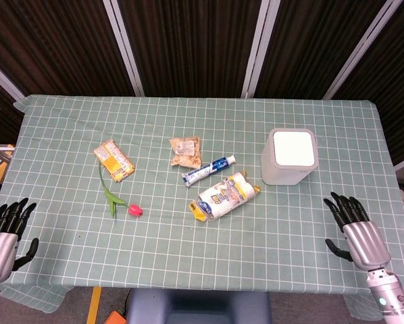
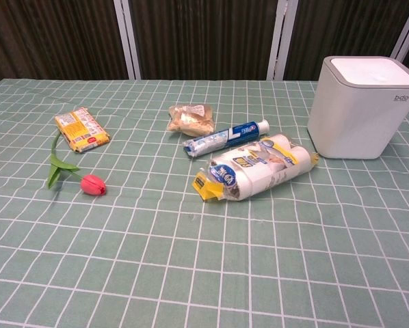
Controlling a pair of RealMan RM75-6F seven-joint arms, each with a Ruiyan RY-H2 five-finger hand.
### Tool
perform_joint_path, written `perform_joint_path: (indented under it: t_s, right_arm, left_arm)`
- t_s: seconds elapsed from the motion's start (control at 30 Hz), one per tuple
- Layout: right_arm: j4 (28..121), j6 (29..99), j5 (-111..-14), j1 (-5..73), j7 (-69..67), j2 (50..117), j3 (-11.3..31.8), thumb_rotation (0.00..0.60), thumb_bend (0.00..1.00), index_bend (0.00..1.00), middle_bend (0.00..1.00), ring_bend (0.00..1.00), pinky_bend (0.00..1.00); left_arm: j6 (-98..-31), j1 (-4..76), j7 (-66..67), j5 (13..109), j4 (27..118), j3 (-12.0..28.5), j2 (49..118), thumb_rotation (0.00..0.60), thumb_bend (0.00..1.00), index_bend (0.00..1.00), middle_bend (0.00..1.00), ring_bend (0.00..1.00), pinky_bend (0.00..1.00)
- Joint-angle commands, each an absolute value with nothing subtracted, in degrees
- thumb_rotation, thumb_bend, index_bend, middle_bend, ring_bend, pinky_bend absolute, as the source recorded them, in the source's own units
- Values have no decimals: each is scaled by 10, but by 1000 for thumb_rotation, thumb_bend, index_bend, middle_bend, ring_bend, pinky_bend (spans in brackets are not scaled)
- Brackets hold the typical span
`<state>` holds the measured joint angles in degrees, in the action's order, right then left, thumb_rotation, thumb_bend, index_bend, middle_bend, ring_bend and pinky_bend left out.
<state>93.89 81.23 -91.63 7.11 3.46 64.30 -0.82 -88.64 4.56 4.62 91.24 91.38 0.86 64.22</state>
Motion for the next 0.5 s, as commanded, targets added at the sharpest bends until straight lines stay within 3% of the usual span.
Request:
perform_joint_path:
  t_s: [0.03, 0.13, 0.17, 0.2, 0.23, 0.27, 0.3, 0.37, 0.43, 0.5]
  right_arm:
    - [939, 814, -917, 71, 34, 643, -8, 600, 363, 0, 0, 0, 0]
    - [934, 819, -914, 70, 37, 650, -2, 600, 363, 0, 10, 4, 0]
    - [930, 823, -911, 71, 39, 656, 3, 600, 364, 0, 69, 54, 33]
    - [923, 832, -906, 72, 40, 668, 14, 600, 364, 0, 166, 151, 113]
    - [916, 837, -900, 73, 43, 679, 22, 600, 363, 0, 358, 346, 282]
    - [913, 838, -894, 75, 46, 689, 29, 600, 364, 0, 577, 585, 513]
    - [914, 828, -885, 83, 51, 696, 36, 600, 363, 0, 651, 664, 593]
    - [920, 804, -872, 101, 64, 698, 49, 600, 369, 0, 918, 932, 896]
    - [932, 771, -845, 127, 86, 699, 72, 600, 421, 0, 998, 1000, 998]
    - [948, 729, -805, 153, 113, 695, 94, 600, 485, 0, 1000, 1000, 1000]
  left_arm:
    - [-886, 46, 46, 913, 914, 8, 642, 600, 462, 0, 0, 0, 32]
    - [-887, 47, 41, 918, 913, 8, 643, 600, 463, 0, 0, 0, 32]
    - [-888, 47, 39, 920, 911, 7, 643, 600, 463, 0, 0, 0, 32]
    - [-889, 47, 38, 922, 910, 7, 643, 600, 463, 0, 0, 0, 32]
    - [-889, 47, 36, 921, 909, 8, 643, 600, 463, 0, 0, 0, 32]
    - [-889, 48, 35, 920, 908, 8, 643, 600, 464, 0, 0, 0, 32]
    - [-887, 48, 34, 917, 908, 9, 643, 600, 463, 0, 0, 0, 32]
    - [-886, 49, 30, 917, 908, 10, 644, 600, 461, 0, 0, 0, 32]
    - [-888, 51, 26, 922, 905, 11, 645, 600, 461, 0, 0, 0, 34]
    - [-890, 52, 23, 926, 901, 10, 648, 600, 463, 0, 0, 0, 39]
